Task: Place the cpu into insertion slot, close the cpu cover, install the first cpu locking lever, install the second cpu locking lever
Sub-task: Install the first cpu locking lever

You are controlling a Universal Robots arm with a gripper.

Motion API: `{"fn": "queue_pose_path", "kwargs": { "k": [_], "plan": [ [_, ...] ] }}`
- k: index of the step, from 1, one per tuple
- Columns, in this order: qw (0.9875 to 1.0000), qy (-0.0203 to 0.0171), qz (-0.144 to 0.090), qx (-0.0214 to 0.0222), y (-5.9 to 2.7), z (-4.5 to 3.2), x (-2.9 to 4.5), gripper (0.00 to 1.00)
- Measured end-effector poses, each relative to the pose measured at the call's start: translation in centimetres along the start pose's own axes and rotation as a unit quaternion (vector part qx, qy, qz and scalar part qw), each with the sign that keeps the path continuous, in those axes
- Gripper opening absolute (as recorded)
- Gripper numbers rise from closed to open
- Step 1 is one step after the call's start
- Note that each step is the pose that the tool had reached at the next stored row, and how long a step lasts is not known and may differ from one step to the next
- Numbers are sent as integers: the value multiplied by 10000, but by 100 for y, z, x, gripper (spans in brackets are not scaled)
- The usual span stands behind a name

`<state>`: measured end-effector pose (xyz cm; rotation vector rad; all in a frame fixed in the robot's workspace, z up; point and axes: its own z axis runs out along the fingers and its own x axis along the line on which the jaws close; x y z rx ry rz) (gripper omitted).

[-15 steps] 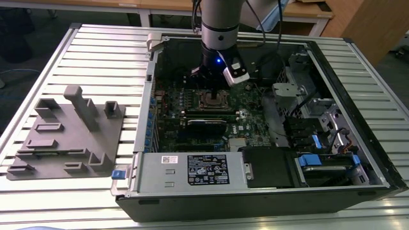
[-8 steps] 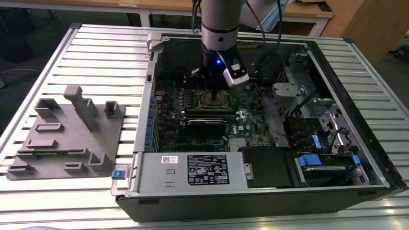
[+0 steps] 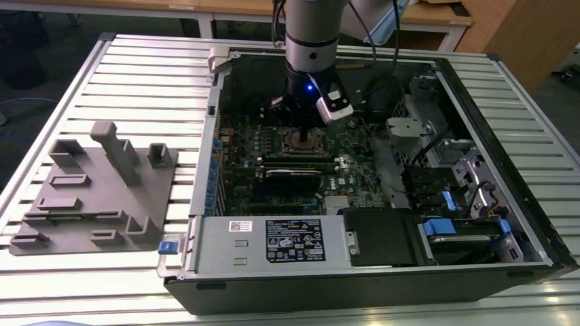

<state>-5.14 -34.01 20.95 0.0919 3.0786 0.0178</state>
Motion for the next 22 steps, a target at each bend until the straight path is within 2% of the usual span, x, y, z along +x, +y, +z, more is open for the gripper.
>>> {"fn": "queue_pose_path", "kwargs": {
  "k": [4, 8, 22],
  "plan": [
    [10000, 0, 0, 0, 0, -6, 0, 11],
    [10000, 0, 0, 0, 1, -50, -3, 11],
    [10000, 0, 0, 0, 4, -313, -19, 11]
  ]
}}
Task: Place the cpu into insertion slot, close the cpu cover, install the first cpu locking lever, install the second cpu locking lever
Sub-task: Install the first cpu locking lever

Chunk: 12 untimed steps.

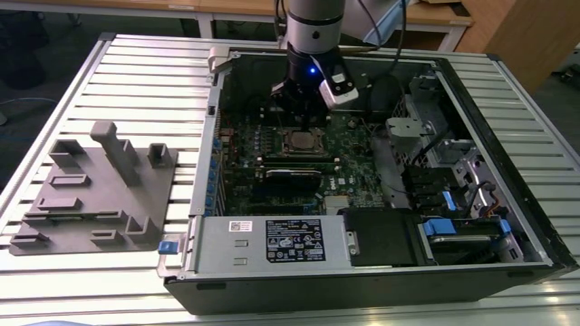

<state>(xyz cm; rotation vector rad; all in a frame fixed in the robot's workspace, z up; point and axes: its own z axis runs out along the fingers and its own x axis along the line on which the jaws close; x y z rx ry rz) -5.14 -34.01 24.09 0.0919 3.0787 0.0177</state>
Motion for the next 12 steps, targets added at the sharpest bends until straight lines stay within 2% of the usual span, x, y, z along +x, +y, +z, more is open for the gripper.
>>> {"fn": "queue_pose_path", "kwargs": {
  "k": [4, 5, 6, 9, 12],
  "plan": [
    [10000, -1, 0, -2, 1, -8, -1, 11],
    [10000, 1, 0, -15, -1, -9, -1, 11],
    [10000, 6, 5, -91, -2, -10, -1, 11],
    [9993, 21, 23, -363, -11, -9, -1, 11],
    [9984, 34, 35, -563, -20, -10, 7, 11]
  ]
}}
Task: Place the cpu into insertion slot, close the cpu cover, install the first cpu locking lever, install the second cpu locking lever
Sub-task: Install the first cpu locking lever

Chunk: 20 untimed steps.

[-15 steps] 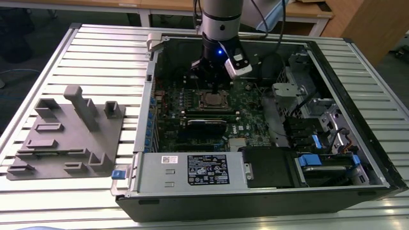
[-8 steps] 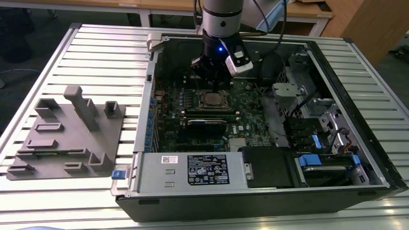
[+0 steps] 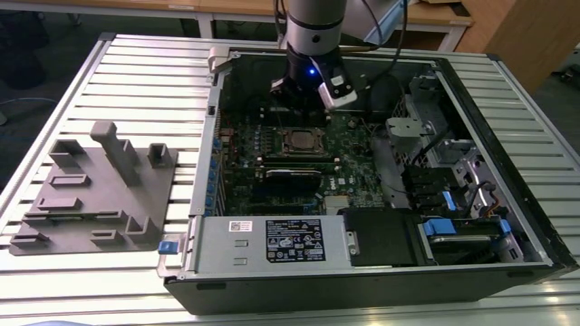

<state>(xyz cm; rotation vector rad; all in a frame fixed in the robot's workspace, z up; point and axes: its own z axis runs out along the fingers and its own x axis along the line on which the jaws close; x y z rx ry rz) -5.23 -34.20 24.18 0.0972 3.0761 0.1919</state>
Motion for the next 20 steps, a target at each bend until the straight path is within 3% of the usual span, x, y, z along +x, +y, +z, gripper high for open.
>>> {"fn": "queue_pose_path", "kwargs": {
  "k": [2, 4, 8, 20],
  "plan": [
    [10000, 4, 6, -92, -7, -1, 12, 11],
    [9999, 4, 8, -133, -15, -4, 34, 11],
    [9999, -8, 7, -143, -24, -7, 77, 11],
    [9999, -9, 7, -144, -21, -30, 79, 11]
  ]
}}
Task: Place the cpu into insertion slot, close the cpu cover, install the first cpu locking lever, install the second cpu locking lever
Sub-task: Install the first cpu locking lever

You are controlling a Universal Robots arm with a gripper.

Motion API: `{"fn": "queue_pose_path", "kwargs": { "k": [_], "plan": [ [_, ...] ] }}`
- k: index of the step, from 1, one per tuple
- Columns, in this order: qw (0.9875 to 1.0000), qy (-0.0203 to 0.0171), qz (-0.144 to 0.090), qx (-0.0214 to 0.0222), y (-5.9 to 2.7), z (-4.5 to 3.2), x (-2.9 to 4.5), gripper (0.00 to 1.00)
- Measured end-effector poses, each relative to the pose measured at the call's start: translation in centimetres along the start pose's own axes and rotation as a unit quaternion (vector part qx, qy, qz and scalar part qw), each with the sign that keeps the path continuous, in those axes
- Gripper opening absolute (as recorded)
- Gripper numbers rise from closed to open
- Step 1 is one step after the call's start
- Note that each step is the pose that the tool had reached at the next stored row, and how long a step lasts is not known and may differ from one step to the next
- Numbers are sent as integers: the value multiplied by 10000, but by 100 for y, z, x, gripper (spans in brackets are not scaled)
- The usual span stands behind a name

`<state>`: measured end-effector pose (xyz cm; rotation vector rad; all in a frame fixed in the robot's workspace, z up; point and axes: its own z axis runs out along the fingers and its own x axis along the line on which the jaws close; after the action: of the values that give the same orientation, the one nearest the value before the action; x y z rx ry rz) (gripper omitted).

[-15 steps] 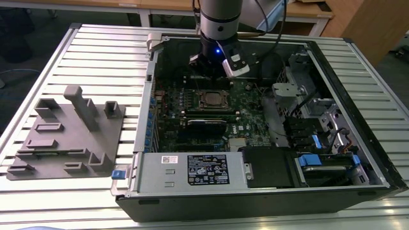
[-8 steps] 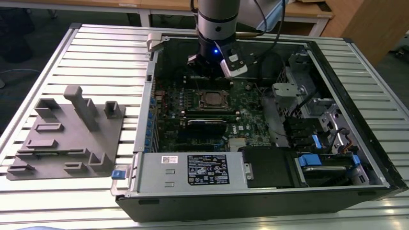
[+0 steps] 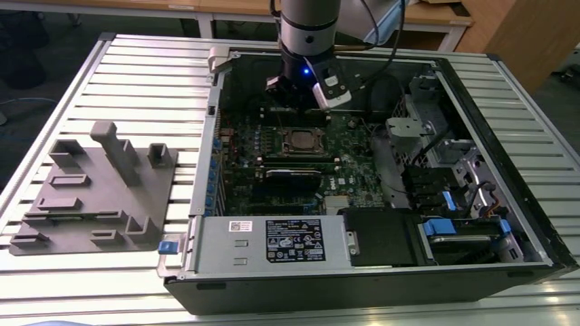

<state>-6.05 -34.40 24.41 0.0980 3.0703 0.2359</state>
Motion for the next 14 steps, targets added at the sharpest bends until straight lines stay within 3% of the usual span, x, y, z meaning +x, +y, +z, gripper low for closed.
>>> {"fn": "queue_pose_path", "kwargs": {
  "k": [14],
  "plan": [
    [10000, 1, 0, 1, 1, -8, 0, 11]
  ]
}}
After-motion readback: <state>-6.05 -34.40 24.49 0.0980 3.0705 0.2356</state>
